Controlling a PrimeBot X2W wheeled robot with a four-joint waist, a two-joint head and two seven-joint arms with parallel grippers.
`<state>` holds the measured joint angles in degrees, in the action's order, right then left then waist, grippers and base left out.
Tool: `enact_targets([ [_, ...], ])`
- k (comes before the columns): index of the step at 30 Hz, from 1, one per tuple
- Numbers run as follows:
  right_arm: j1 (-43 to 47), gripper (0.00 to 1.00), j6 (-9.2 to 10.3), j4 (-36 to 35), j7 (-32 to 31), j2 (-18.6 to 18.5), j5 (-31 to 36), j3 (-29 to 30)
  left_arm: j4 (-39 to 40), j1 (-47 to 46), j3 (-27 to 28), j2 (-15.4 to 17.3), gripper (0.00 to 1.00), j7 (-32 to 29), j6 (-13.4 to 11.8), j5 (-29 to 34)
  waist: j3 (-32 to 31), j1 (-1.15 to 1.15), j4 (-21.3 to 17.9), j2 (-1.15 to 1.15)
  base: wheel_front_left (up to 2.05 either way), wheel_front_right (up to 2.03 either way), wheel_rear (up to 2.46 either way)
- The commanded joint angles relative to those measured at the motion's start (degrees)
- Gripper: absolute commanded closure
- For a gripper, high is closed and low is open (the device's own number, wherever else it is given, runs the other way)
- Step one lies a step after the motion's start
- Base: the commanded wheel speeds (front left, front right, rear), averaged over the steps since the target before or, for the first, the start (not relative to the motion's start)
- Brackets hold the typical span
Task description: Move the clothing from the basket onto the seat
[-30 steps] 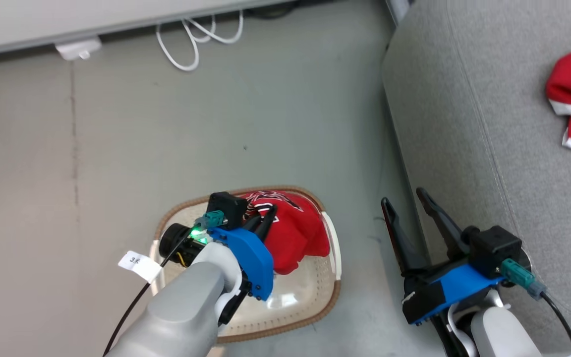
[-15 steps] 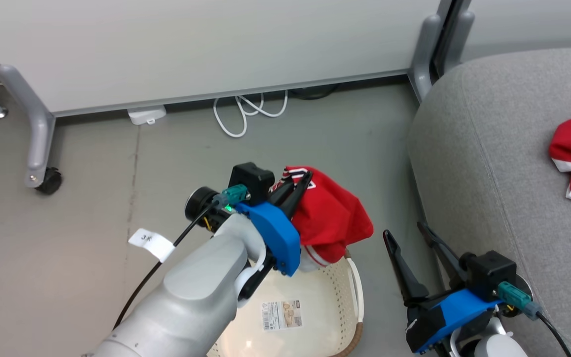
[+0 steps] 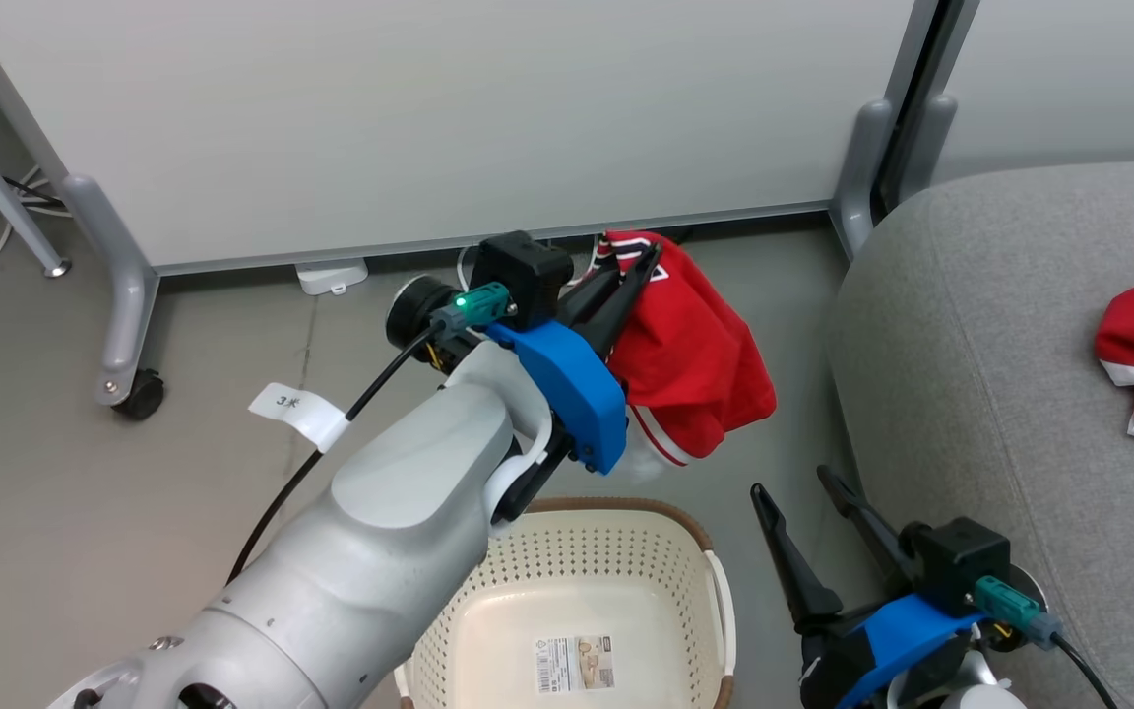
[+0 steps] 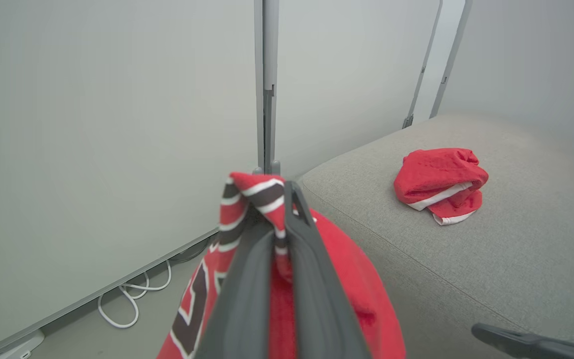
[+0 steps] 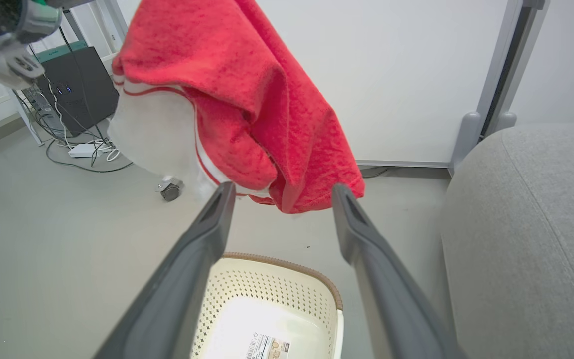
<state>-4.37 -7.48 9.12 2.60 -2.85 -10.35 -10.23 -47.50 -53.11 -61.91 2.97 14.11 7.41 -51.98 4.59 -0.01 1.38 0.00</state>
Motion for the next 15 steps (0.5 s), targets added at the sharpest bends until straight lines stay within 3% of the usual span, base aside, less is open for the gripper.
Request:
enact_targets([
  [1,0.80,0.00,-0.03,-0.07,-0.07,-0.07,-0.46,-0.17,0.45,-0.79,-0.04,-0.09,1.00,0.33,0.07,-0.65,-0.31,0.01,-0.20,0.00,0.00,0.00,0.00],
  [15,0.66,0.00,-0.03,-0.92,-0.84,-0.07,0.26,-0.51,1.83,-0.89,-1.88,-0.08,1.00,0.72,-1.19,-2.43,-0.81,0.01,-0.67,0.00,0.00,0.00,0.00],
])
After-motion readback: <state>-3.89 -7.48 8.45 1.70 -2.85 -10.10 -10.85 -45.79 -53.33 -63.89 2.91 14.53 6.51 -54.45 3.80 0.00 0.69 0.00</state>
